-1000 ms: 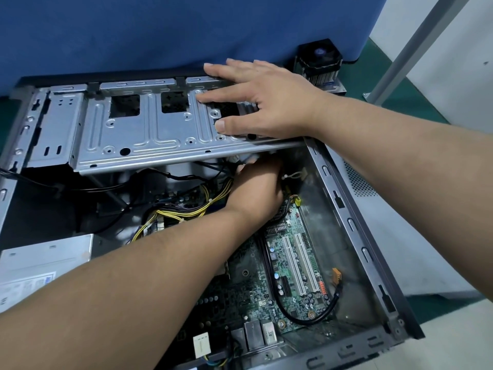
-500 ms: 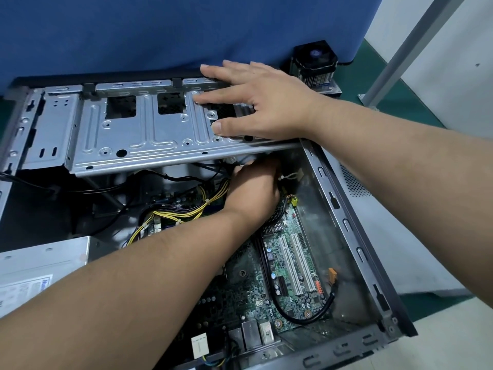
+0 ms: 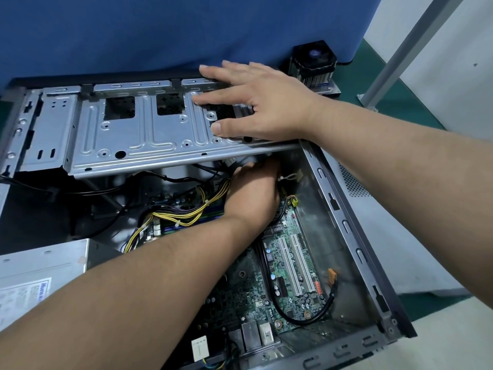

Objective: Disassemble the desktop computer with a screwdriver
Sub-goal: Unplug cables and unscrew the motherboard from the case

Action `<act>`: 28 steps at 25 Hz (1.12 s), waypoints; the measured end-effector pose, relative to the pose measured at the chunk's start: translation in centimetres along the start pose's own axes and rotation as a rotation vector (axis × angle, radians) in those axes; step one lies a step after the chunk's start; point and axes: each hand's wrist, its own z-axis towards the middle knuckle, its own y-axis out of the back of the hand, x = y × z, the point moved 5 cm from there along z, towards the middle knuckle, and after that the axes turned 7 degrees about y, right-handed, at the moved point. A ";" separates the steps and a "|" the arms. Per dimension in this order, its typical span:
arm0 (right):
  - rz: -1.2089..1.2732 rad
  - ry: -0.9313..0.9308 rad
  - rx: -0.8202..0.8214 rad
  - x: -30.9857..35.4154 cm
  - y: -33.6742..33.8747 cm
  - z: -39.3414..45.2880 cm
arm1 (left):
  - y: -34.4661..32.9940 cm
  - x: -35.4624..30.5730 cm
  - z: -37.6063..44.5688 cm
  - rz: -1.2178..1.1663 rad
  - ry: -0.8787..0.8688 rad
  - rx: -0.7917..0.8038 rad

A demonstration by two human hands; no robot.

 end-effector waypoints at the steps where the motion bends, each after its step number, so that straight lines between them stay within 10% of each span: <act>1: -0.001 0.001 -0.002 0.0 0.0 0.0 | 0.0 0.0 0.0 0.006 0.006 -0.001; 17: -0.011 0.019 -0.011 -0.3 -0.2 0.1 | 0.5 -0.2 -0.7 -0.079 -0.020 0.043; 28: -0.043 0.017 0.013 0.5 0.2 0.0 | 6.1 0.3 -5.0 -0.057 0.009 0.361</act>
